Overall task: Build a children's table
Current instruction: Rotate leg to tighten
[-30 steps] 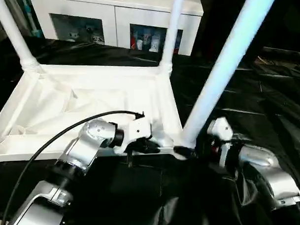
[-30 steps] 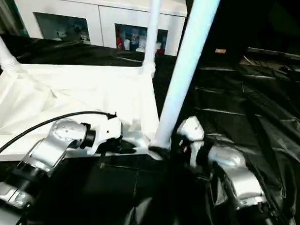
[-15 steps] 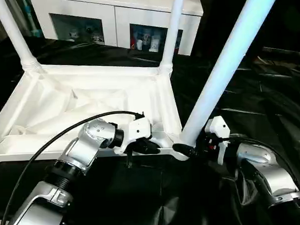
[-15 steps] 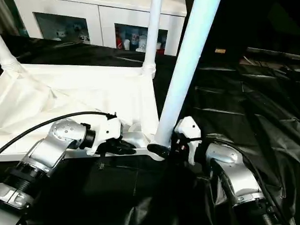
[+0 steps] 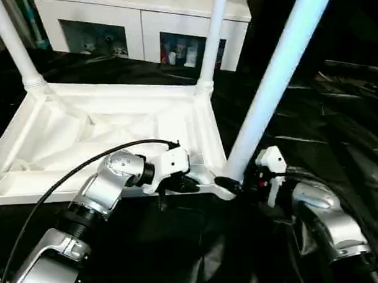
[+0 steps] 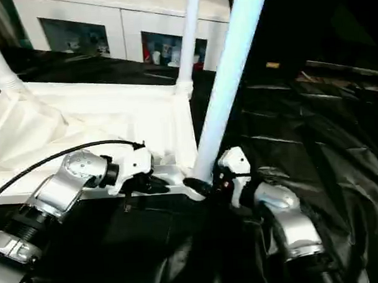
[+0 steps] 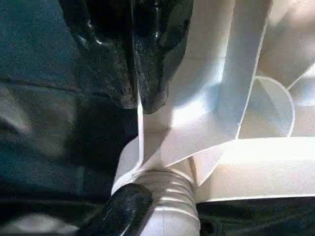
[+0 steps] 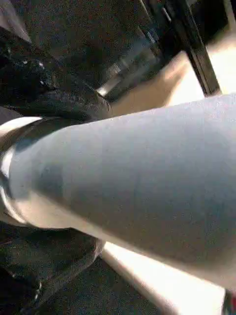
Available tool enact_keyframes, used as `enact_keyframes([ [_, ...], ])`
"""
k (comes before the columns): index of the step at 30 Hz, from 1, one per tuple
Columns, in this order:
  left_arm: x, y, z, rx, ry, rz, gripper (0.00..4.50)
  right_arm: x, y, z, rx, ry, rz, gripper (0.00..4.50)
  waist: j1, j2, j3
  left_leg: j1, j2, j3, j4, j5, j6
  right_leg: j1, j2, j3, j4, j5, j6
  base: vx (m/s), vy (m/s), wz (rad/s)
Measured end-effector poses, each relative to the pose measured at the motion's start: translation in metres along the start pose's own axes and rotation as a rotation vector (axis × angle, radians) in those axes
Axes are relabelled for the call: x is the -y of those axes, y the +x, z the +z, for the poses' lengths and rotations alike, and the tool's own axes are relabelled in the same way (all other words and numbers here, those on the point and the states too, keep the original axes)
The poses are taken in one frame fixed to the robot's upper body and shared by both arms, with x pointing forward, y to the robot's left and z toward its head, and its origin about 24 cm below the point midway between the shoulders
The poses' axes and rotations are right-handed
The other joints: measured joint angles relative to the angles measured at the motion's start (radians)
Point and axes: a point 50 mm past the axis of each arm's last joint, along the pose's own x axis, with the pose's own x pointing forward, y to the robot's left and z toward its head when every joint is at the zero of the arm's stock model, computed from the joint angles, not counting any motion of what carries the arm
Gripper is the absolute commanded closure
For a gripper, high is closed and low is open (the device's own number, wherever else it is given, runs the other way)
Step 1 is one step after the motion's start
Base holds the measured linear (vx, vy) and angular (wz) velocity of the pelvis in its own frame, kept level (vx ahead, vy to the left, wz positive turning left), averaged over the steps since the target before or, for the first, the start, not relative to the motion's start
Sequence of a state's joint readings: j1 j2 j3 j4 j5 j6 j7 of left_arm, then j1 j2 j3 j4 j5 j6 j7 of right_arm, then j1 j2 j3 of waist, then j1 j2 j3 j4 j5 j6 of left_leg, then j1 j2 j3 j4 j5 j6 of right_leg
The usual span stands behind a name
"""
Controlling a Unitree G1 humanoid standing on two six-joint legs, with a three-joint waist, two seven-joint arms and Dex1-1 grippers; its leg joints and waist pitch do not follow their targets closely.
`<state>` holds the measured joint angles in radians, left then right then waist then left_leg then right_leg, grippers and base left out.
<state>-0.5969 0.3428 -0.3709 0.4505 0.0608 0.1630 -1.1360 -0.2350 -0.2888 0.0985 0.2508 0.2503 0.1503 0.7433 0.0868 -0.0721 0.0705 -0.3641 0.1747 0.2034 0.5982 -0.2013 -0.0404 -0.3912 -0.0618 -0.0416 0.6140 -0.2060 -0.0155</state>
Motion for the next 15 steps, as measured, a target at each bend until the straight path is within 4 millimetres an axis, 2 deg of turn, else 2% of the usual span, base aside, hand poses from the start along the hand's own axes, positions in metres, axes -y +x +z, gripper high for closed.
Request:
enact_keyframes([
  [4, -0.013, 0.023, 0.008, -0.014, -0.064, 0.148, 4.50, 0.010, 0.025, 0.002, 0.000, 0.052, -0.277, 1.86, -0.009, -0.001, -0.001, 0.008, 0.000, -0.001, 0.000, 0.001, -0.003, 0.007, -0.001, -0.001, -0.004, -0.003, 0.004, 0.000, 0.000, 0.00],
  [9, -0.018, 0.048, 0.019, -0.021, -0.128, 0.259, 4.50, 0.017, 0.043, 0.005, 0.003, 0.113, -0.497, 1.87, -0.010, -0.002, -0.001, 0.010, -0.001, -0.001, -0.001, 0.002, -0.003, 0.008, -0.001, 0.000, -0.004, -0.003, 0.005, 0.000, 0.000, 0.00],
  [15, -0.021, 0.056, 0.022, -0.029, -0.137, 0.293, 4.50, 0.020, 0.051, 0.007, 0.008, 0.112, -0.581, 1.87, -0.003, -0.001, -0.004, 0.010, -0.001, -0.001, -0.001, 0.002, -0.003, 0.009, -0.001, 0.000, -0.004, 0.002, 0.004, 0.000, 0.000, 0.00],
])
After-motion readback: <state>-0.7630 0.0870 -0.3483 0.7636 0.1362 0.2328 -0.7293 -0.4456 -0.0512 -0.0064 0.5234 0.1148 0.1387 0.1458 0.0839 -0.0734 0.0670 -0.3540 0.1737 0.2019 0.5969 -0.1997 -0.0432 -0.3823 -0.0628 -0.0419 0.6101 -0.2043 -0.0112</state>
